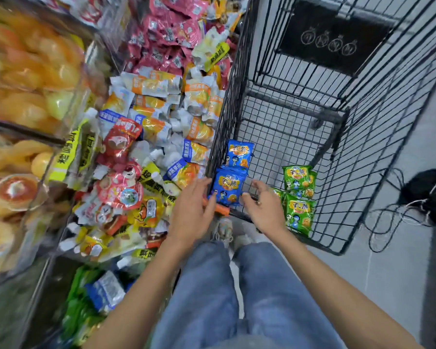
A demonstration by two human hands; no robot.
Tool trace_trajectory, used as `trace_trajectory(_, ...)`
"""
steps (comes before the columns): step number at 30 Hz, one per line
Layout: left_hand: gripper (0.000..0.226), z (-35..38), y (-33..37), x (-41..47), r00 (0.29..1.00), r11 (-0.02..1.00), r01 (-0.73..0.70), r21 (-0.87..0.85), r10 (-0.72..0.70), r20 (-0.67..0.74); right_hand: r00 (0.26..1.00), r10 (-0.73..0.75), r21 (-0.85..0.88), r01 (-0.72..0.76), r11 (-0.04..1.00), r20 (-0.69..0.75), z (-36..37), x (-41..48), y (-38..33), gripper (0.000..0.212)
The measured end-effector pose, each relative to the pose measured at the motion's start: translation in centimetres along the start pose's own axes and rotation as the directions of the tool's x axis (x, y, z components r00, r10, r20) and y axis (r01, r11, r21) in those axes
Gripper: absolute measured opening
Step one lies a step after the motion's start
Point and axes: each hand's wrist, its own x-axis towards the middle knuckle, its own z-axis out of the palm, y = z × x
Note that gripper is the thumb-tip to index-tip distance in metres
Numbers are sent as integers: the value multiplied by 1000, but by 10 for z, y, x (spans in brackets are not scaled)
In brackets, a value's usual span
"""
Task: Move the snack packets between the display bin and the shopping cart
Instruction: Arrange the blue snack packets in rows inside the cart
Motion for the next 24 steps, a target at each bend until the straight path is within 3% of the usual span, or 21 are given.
trace_trajectory(2,40,-5,0,-27,997,998,45,39,-47,55,994,-113,-4,113,994,8,-16,-28,0,44)
trace_trajectory(6,42,2,2,-87,943,951,305,59,-310,123,952,-247,-42,258,965,183,-38,-76,23,44)
trace_trajectory(8,41,11,7,-121,894,899,437,-10,-433,112,915,-266,-81,303,950,302,-49,-92,42,43)
trace_trajectory(10,39,20,14,-156,829,808,558,-190,-555,75,879,-233,-133,312,941,417,-58,-102,57,43)
trace_trajectory(13,34,32,25,-209,693,601,650,-465,-720,40,793,-208,-204,383,901,573,-59,-112,63,43)
trace_trajectory(16,31,46,31,-263,523,410,676,-612,-852,7,669,-281,-217,559,800,688,-39,-121,46,42)
trace_trajectory(21,29,69,33,-340,244,142,569,-810,-970,2,425,-329,-117,742,660,843,14,-146,-7,42)
trace_trajectory(24,27,80,27,-375,103,7,498,-867,-993,51,345,-317,-87,785,613,883,45,-165,-35,41)
